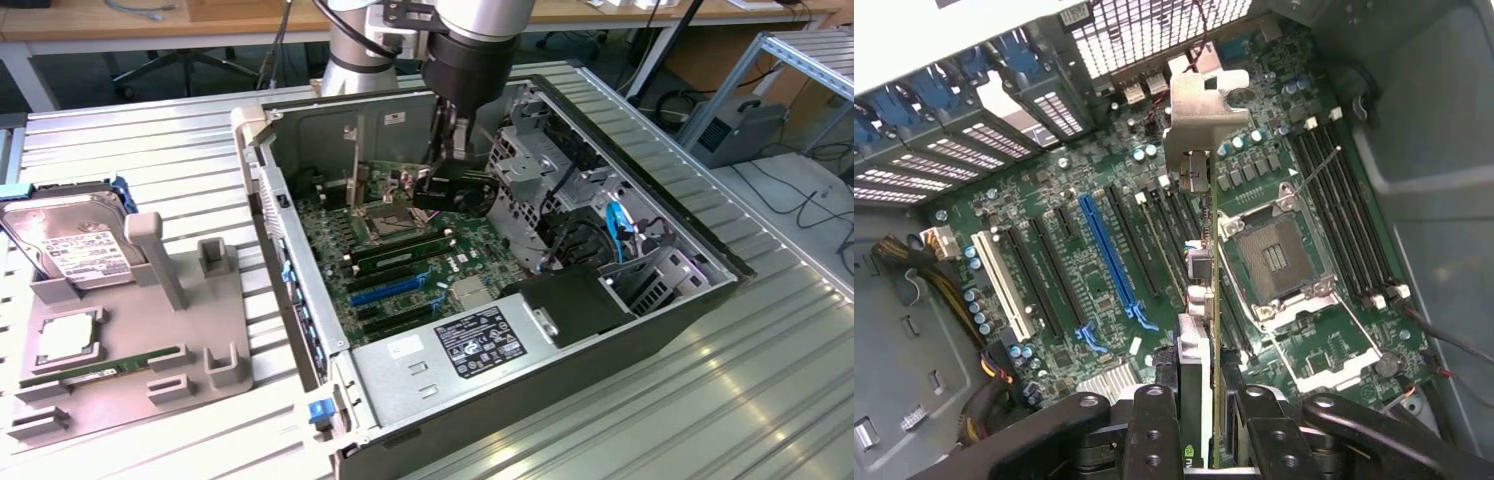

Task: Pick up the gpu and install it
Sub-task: 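Insert the gpu into the slot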

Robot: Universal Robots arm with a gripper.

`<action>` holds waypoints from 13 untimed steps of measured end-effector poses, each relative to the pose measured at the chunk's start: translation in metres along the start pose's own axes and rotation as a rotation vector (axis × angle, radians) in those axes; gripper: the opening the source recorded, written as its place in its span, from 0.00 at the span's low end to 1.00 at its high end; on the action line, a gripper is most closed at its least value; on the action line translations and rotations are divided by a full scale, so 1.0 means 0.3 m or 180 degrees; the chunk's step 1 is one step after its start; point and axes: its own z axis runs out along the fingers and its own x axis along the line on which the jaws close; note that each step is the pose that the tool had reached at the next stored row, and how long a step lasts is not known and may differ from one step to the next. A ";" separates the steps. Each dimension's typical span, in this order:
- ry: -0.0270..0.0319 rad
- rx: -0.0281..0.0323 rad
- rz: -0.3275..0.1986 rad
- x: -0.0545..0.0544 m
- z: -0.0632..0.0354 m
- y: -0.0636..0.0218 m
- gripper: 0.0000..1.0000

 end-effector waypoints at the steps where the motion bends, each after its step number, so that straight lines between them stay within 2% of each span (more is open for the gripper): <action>1: 0.0000 0.0000 -0.0011 0.000 0.000 0.000 0.27; 9: 0.0003 -0.0003 -0.0119 0.000 0.000 -0.001 0.27; 13: 0.0011 -0.0015 -0.0501 -0.002 0.001 -0.004 0.27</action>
